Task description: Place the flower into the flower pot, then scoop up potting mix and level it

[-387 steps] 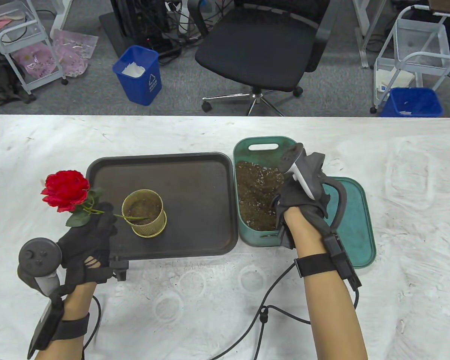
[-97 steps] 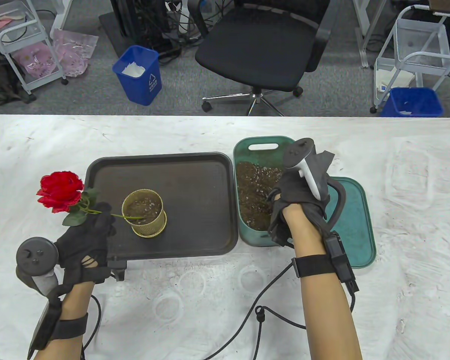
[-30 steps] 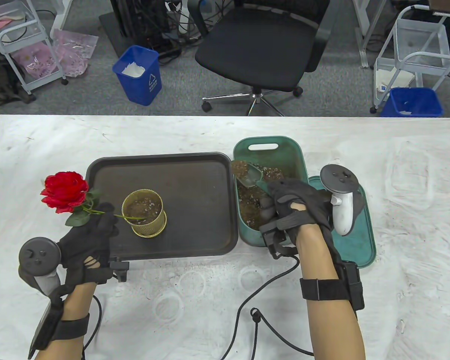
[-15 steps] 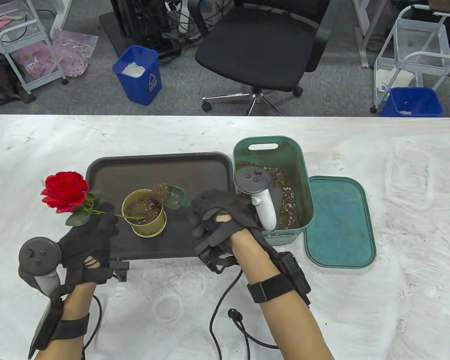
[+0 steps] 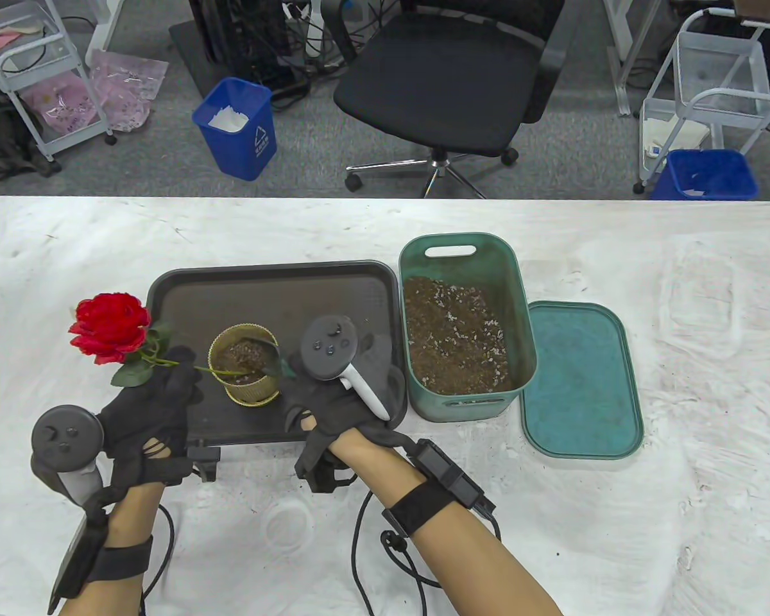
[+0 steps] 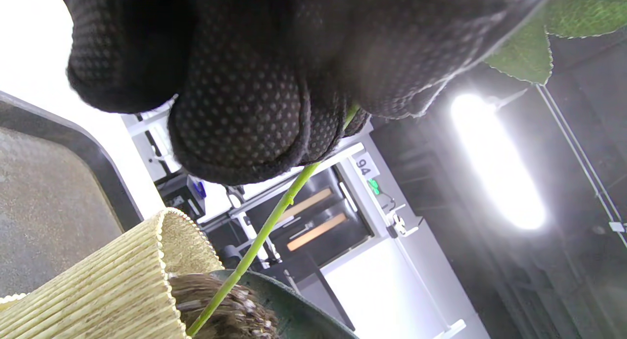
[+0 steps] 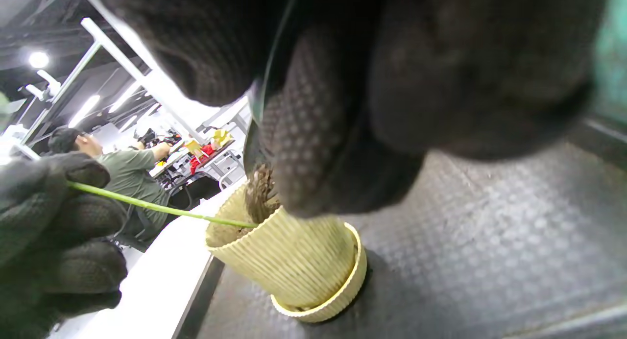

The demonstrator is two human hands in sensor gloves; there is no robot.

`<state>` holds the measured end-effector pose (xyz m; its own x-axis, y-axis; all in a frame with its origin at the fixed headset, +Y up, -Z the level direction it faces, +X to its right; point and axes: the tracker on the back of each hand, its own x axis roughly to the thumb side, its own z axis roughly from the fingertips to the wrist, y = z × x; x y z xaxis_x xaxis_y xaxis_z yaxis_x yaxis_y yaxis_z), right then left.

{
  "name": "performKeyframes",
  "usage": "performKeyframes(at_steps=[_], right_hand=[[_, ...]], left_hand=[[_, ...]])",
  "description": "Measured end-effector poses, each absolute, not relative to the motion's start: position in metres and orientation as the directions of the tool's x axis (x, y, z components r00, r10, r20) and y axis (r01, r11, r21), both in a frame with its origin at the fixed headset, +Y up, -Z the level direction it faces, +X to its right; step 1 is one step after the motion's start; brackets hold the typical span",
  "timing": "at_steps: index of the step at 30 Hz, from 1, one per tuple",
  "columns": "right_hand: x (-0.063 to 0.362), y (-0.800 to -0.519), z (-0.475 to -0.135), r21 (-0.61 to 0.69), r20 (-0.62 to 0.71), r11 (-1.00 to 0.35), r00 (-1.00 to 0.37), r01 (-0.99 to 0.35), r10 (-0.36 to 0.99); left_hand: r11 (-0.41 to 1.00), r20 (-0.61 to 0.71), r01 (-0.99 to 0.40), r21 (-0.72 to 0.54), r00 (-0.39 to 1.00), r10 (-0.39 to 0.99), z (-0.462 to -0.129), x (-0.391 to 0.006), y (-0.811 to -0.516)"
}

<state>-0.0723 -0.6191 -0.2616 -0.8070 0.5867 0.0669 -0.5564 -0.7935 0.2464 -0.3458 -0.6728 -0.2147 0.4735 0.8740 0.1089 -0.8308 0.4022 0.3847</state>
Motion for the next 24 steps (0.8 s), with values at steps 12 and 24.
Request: performKeyframes(at_steps=[12, 24], right_hand=[[-0.024, -0.592, -0.267, 0.162, -0.011, -0.72, -0.731, -0.675, 0.683], [0.112, -0.568, -0.314, -0.054, -0.32, -0.805, -0.754, -0.591, 0.574]], left_hand=[[0.403, 0.108, -0.83, 0.386, 0.475, 0.873, -0.215, -0.346, -0.673], [0.428, 0.111, -0.809, 0.403, 0.507, 0.855, -0.213, -0.345, -0.671]])
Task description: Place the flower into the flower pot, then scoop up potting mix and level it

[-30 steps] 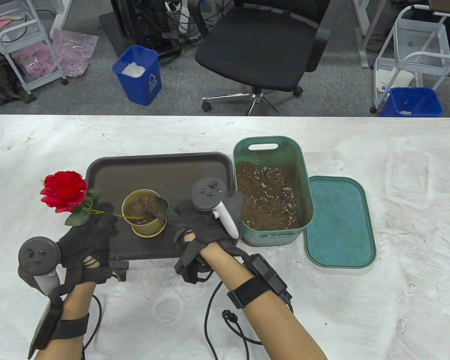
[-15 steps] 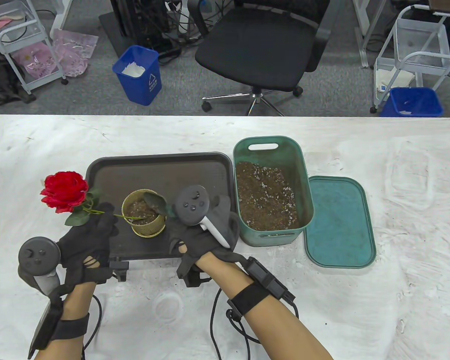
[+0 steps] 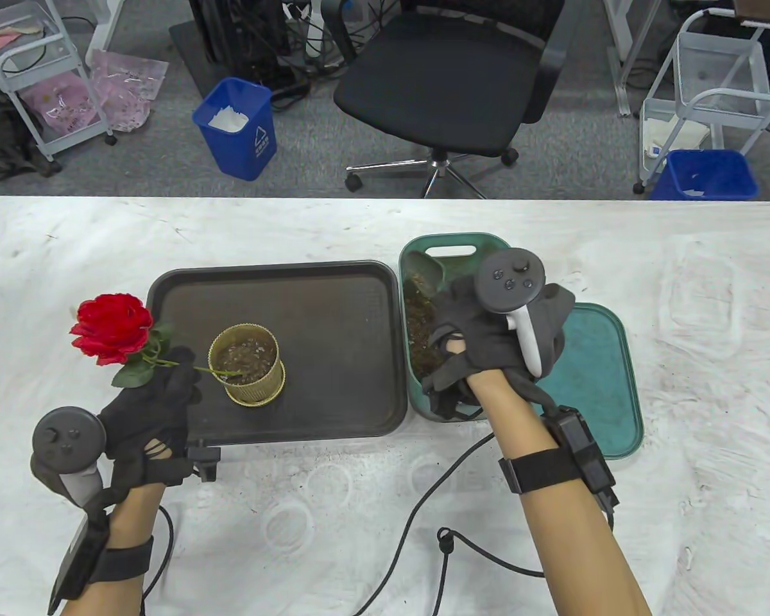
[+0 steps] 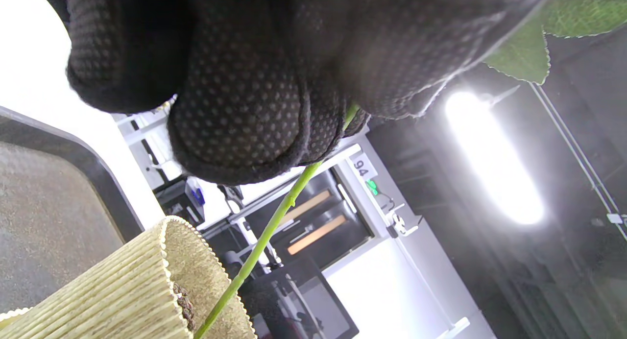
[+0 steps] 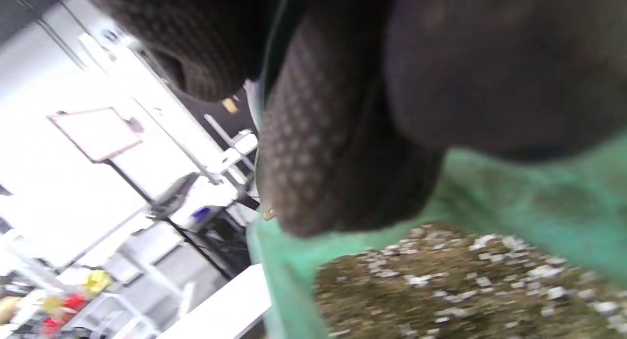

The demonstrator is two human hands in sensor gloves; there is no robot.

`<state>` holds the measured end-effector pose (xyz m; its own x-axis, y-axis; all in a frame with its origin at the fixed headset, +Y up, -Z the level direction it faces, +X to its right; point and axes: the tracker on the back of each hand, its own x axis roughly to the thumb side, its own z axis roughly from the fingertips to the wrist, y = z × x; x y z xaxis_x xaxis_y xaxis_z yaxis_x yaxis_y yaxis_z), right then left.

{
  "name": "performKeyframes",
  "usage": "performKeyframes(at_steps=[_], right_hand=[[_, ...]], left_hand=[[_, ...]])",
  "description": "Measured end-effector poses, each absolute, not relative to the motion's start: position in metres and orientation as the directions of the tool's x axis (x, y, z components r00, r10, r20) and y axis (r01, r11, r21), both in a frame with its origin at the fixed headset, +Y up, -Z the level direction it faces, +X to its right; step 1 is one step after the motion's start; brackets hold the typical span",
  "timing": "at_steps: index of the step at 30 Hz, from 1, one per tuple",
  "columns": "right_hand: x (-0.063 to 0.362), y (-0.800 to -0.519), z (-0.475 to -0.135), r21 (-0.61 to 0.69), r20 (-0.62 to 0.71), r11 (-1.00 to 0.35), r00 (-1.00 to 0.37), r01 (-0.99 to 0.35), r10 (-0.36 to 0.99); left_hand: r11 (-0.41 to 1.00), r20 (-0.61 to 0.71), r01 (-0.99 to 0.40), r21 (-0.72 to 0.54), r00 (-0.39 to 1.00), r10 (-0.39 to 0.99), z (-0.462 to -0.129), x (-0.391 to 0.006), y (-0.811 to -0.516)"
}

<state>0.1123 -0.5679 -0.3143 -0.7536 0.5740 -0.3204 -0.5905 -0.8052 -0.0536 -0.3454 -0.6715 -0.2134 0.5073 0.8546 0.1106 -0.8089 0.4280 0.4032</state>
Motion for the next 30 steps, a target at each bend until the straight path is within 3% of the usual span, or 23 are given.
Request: performKeyframes(at_steps=[6, 13, 23, 27, 30], right_hand=[[0.127, -0.599, -0.357, 0.124, -0.475, -0.873, -0.8, -0.472, 0.365], [0.122, -0.623, -0.385, 0.218, -0.494, -0.898, -0.836, -0.383, 0.237], [0.128, -0.649, -0.39, 0.323, -0.521, -0.77, -0.782, -0.55, 0.341], [0.131, -0.657, -0.389, 0.356, -0.56, -0.653, -0.712, -0.668, 0.424], [0.13, -0.66, -0.388, 0.38, -0.56, -0.631, -0.711, -0.677, 0.426]], left_hand=[[0.432, 0.101, -0.802, 0.413, 0.512, 0.853, -0.213, -0.347, -0.671], [0.432, 0.089, -0.798, 0.421, 0.51, 0.855, -0.213, -0.351, -0.672], [0.434, 0.097, -0.8, 0.414, 0.513, 0.853, -0.214, -0.35, -0.672], [0.434, 0.098, -0.801, 0.413, 0.513, 0.853, -0.213, -0.35, -0.672], [0.434, 0.1, -0.801, 0.412, 0.513, 0.852, -0.213, -0.349, -0.672]])
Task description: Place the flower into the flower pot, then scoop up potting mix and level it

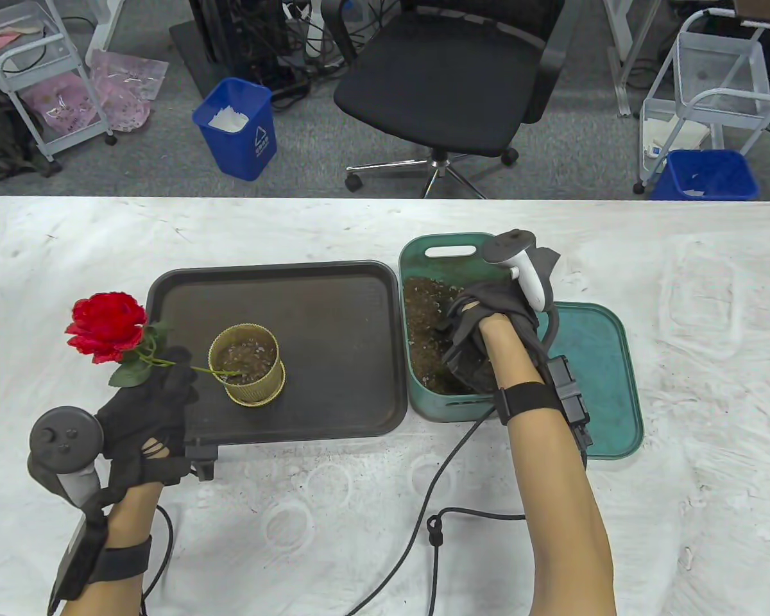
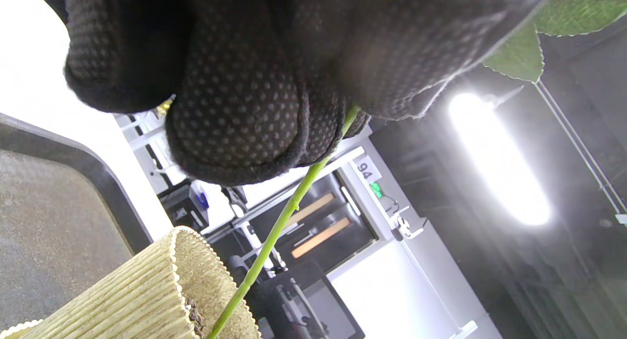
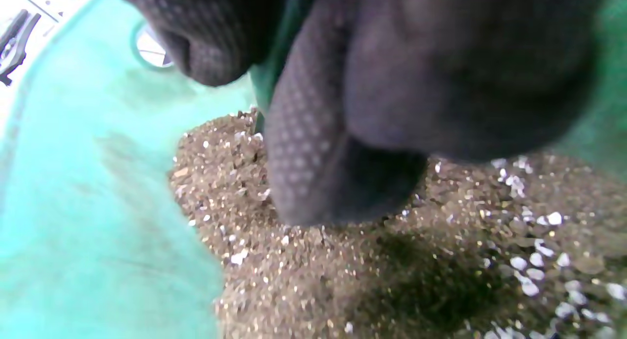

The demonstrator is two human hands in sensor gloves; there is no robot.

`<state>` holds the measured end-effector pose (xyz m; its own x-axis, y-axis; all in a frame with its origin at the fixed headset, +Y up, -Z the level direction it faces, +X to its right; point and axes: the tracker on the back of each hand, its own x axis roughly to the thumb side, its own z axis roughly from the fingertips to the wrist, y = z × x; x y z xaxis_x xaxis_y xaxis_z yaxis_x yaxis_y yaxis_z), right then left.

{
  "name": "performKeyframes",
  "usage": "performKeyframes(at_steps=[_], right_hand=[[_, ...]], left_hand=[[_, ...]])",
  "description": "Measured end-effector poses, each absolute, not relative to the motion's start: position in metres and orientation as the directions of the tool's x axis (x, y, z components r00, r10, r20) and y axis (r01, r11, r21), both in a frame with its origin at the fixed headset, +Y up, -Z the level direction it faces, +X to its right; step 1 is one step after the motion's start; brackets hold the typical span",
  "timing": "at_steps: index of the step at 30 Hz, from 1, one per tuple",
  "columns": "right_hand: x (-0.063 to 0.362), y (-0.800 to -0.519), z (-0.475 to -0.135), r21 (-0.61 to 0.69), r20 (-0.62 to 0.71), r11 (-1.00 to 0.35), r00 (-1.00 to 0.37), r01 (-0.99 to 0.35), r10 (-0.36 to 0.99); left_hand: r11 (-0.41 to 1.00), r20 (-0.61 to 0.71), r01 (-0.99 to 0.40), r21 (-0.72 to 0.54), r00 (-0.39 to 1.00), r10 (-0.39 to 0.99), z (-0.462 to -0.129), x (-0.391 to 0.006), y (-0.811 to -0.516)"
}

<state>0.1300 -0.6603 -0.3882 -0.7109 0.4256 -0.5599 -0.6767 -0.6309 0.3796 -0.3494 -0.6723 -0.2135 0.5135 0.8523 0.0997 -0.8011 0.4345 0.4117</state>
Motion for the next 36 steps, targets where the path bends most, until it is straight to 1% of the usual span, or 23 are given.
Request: performKeyframes(at_steps=[2, 6, 8, 16, 24, 31, 36], right_hand=[[0.13, -0.662, -0.388, 0.379, -0.583, -0.577, -0.671, -0.723, 0.459], [0.129, -0.664, -0.386, 0.382, -0.601, -0.511, -0.627, -0.77, 0.495], [0.129, -0.663, -0.385, 0.379, -0.599, -0.516, -0.628, -0.768, 0.496], [0.133, -0.657, -0.373, 0.345, -0.617, -0.433, -0.549, -0.833, 0.564], [0.146, -0.655, -0.351, 0.243, -0.655, -0.312, -0.393, -0.918, 0.646], [0.155, -0.65, -0.331, 0.14, -0.648, -0.228, -0.264, -0.963, 0.714], [0.16, -0.638, -0.318, 0.075, -0.617, -0.216, -0.216, -0.973, 0.757]], left_hand=[[0.436, 0.101, -0.801, 0.411, 0.515, 0.851, -0.213, -0.349, -0.672], [0.435, 0.102, -0.801, 0.411, 0.515, 0.851, -0.213, -0.349, -0.672], [0.435, 0.103, -0.802, 0.409, 0.514, 0.851, -0.213, -0.349, -0.672], [0.432, 0.108, -0.807, 0.404, 0.51, 0.853, -0.214, -0.348, -0.673], [0.431, 0.114, -0.809, 0.398, 0.51, 0.852, -0.214, -0.347, -0.673], [0.426, 0.113, -0.814, 0.396, 0.503, 0.857, -0.214, -0.347, -0.673], [0.422, 0.109, -0.815, 0.397, 0.498, 0.86, -0.214, -0.347, -0.673]])
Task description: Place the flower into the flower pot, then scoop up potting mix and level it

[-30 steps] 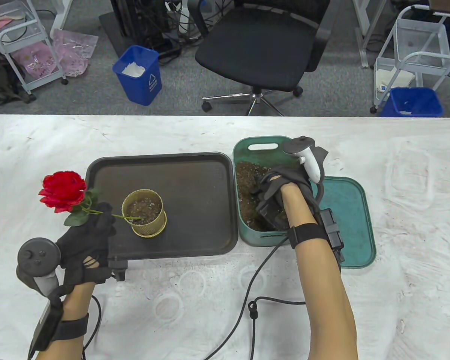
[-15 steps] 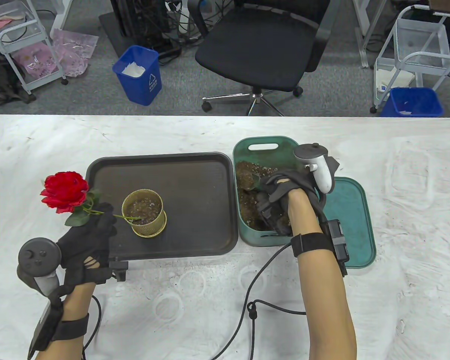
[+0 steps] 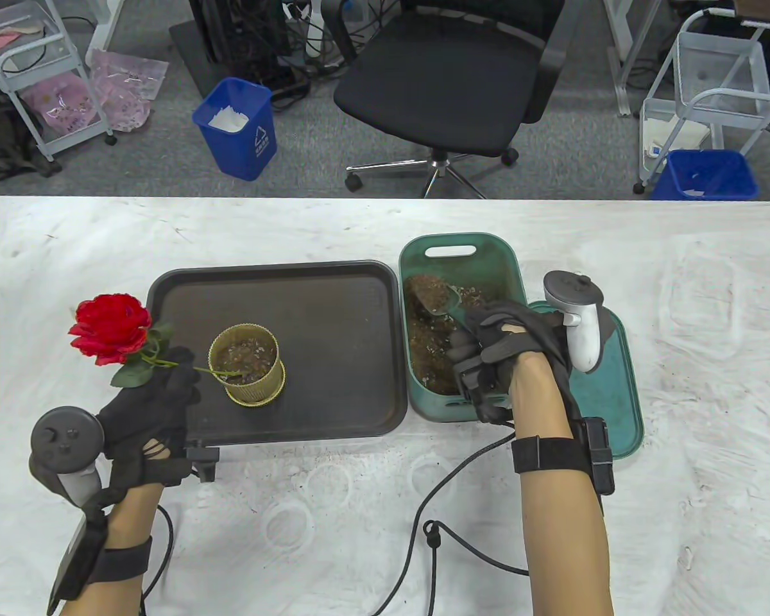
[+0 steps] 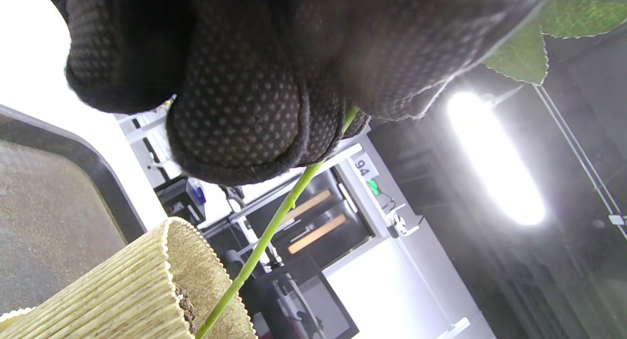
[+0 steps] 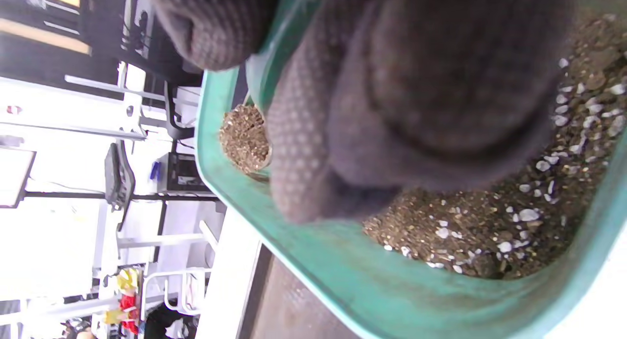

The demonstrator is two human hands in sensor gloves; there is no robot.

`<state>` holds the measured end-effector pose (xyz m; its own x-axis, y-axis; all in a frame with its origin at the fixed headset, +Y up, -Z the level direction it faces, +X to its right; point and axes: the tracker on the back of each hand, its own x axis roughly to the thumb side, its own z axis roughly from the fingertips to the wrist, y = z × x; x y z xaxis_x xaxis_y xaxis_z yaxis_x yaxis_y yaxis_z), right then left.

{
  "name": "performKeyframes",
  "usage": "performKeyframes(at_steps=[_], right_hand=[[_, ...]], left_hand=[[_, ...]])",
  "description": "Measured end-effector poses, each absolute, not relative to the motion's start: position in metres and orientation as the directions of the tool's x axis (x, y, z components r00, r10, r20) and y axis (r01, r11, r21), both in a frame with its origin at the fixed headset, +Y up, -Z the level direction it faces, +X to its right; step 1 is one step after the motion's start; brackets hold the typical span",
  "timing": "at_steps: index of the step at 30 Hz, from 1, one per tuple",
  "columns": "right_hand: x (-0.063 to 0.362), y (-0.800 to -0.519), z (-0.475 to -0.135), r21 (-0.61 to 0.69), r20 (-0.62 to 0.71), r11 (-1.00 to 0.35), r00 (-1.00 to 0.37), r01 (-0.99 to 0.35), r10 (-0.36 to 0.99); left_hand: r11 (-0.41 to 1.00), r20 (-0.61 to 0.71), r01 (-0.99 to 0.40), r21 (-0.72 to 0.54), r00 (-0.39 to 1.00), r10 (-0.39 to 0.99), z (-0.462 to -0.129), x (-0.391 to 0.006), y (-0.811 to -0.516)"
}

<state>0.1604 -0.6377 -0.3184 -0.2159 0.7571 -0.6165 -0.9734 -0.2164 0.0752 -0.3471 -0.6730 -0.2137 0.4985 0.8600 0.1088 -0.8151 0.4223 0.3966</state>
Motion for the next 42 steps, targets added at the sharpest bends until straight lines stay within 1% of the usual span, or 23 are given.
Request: performKeyframes(at_steps=[3, 7, 13, 18, 22, 26, 31, 34, 36, 39, 42], right_hand=[[0.16, -0.628, -0.311, 0.056, -0.594, -0.213, -0.204, -0.975, 0.778], [0.15, -0.614, -0.304, 0.073, -0.553, -0.214, -0.218, -0.974, 0.804], [0.112, -0.605, -0.299, 0.177, -0.494, -0.188, -0.252, -0.966, 0.832], [0.064, -0.611, -0.3, 0.309, -0.458, -0.181, -0.313, -0.934, 0.832], [0.019, -0.627, -0.304, 0.421, -0.447, -0.163, -0.36, -0.892, 0.819], [-0.015, -0.643, -0.308, 0.484, -0.446, -0.174, -0.412, -0.858, 0.795], [-0.043, -0.657, -0.316, 0.526, -0.439, -0.232, -0.495, -0.818, 0.75], [-0.05, -0.66, -0.321, 0.534, -0.429, -0.282, -0.543, -0.797, 0.722], [-0.055, -0.659, -0.324, 0.532, -0.431, -0.292, -0.551, -0.795, 0.714], [-0.064, -0.652, -0.327, 0.53, -0.387, -0.378, -0.614, -0.759, 0.688], [-0.076, -0.64, -0.33, 0.5, -0.325, -0.503, -0.692, -0.704, 0.645]], left_hand=[[0.419, 0.107, -0.817, 0.396, 0.495, 0.862, -0.214, -0.347, -0.673], [0.419, 0.111, -0.818, 0.393, 0.495, 0.862, -0.214, -0.347, -0.672], [0.417, 0.112, -0.82, 0.391, 0.493, 0.863, -0.214, -0.347, -0.672], [0.418, 0.112, -0.82, 0.391, 0.493, 0.863, -0.214, -0.347, -0.672], [0.417, 0.11, -0.82, 0.392, 0.492, 0.864, -0.214, -0.347, -0.672], [0.417, 0.11, -0.82, 0.392, 0.491, 0.864, -0.214, -0.347, -0.672], [0.418, 0.111, -0.821, 0.39, 0.492, 0.863, -0.214, -0.347, -0.672], [0.42, 0.114, -0.819, 0.39, 0.496, 0.861, -0.214, -0.347, -0.672], [0.421, 0.117, -0.82, 0.388, 0.497, 0.86, -0.215, -0.346, -0.672], [0.426, 0.121, -0.818, 0.388, 0.503, 0.856, -0.214, -0.346, -0.672], [0.429, 0.12, -0.815, 0.39, 0.507, 0.854, -0.214, -0.346, -0.672]])
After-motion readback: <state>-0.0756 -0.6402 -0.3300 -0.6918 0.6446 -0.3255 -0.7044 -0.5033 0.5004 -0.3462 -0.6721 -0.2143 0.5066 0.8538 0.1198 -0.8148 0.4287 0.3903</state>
